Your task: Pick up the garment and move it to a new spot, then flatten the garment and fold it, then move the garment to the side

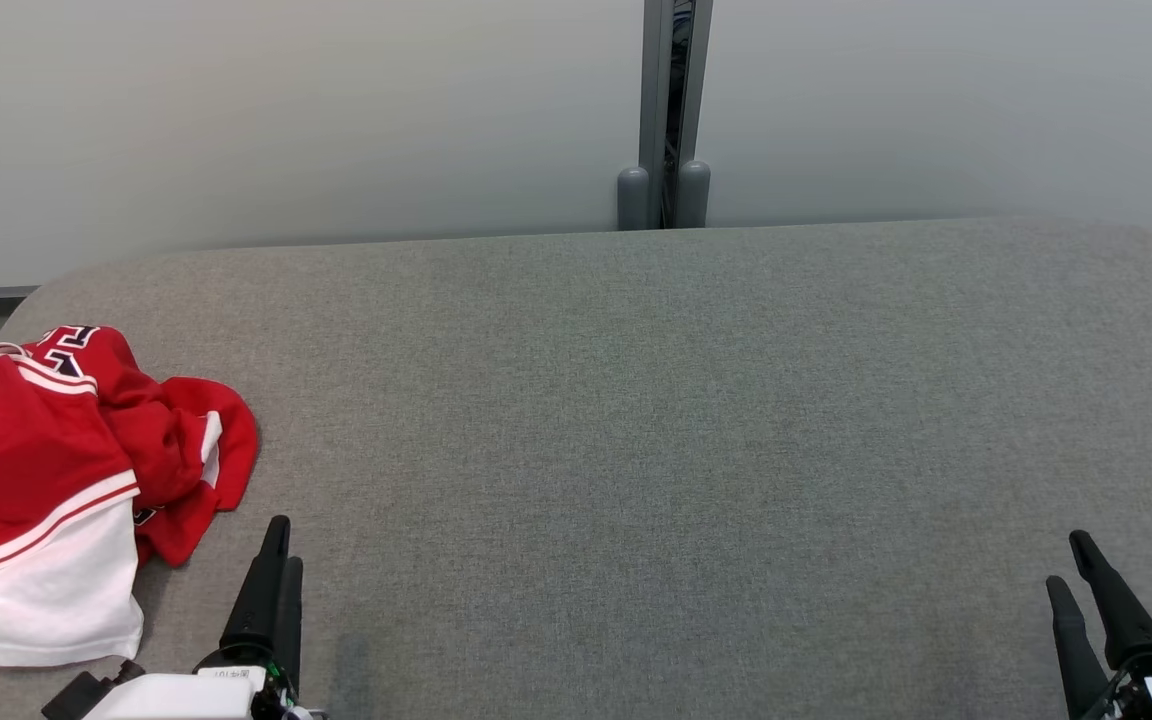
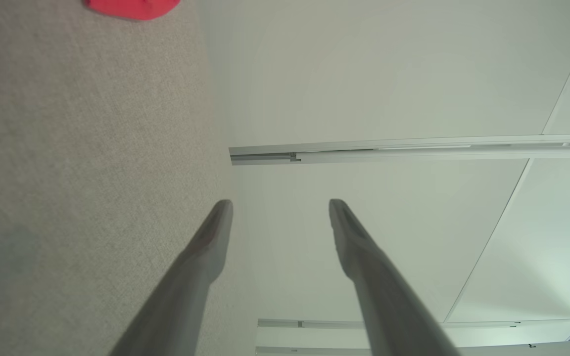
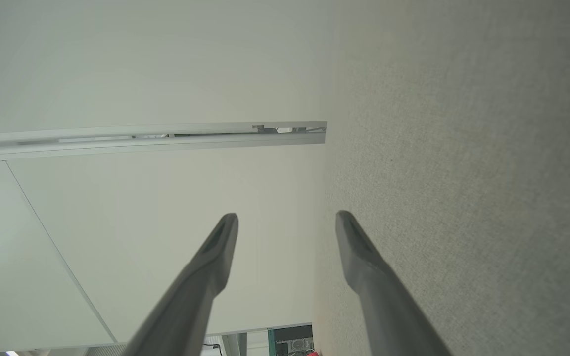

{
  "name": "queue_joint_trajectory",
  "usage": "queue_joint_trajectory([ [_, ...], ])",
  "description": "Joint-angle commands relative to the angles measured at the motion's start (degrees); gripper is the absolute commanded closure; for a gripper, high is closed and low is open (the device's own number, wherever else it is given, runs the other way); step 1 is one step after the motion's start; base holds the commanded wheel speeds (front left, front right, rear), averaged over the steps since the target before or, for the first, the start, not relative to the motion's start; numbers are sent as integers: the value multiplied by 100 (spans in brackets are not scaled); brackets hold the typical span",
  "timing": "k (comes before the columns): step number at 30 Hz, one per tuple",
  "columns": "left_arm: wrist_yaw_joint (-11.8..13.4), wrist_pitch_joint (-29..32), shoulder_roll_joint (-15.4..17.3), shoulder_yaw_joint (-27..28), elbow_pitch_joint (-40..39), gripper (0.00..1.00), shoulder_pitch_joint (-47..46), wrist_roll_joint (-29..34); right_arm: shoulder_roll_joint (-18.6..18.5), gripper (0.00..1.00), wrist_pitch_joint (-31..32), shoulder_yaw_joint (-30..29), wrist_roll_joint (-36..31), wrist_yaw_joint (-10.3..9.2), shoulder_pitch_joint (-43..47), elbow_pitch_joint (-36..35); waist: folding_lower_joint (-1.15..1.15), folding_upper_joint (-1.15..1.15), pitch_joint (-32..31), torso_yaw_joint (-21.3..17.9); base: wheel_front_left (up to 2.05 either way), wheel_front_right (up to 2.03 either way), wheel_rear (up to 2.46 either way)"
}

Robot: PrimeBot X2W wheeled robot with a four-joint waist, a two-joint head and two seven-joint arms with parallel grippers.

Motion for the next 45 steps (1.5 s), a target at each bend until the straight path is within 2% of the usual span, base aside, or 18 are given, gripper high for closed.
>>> queue_joint_trajectory([
  [1, -12, -67, 22, -48, -86, 0, -176, 12, -43, 0, -67, 30, -86, 4, -142, -76, 0, 0, 2, 0, 0, 0, 0],
  [6, -23, -185, 26, -118, -105, 0, -253, 196, -7, 0, -175, 136, -263, 6, -232, -77, 0, 0, 5, 5, 0, 0, 0],
  [11, -34, -293, 29, -124, -179, 0, -292, 652, 12, 0, -273, 197, -672, 8, -313, -69, 0, 0, 5, 16, 0, 0, 0],
  [24, -22, -545, 38, -176, -575, 0, -361, 2497, 168, 0, -495, 230, -2742, 13, -497, -9, 0, 0, 11, 61, 0, 0, 0],
  [31, 203, -667, 42, -340, -742, 0, -395, 3584, 232, 0, -603, 369, -3822, 16, -565, -148, 0, 0, 16, 75, 0, 0, 0],
  [32, 203, -667, 42, -340, -742, 0, -395, 3584, 232, 0, -603, 369, -3822, 16, -565, -148, 0, 0, 16, 75, 0, 0, 0],
  [33, 281, -702, 43, -424, -751, 0, -400, 3937, 250, 0, -631, 429, -4093, 17, -567, -172, 0, 0, 13, 78, 0, 0, 0],
  [45, 759, -873, 101, -730, -643, 0, -430, 5100, 329, 0, -779, 612, -5055, 21, -627, -223, 0, 0, -8, 69, 0, 0, 0],
])
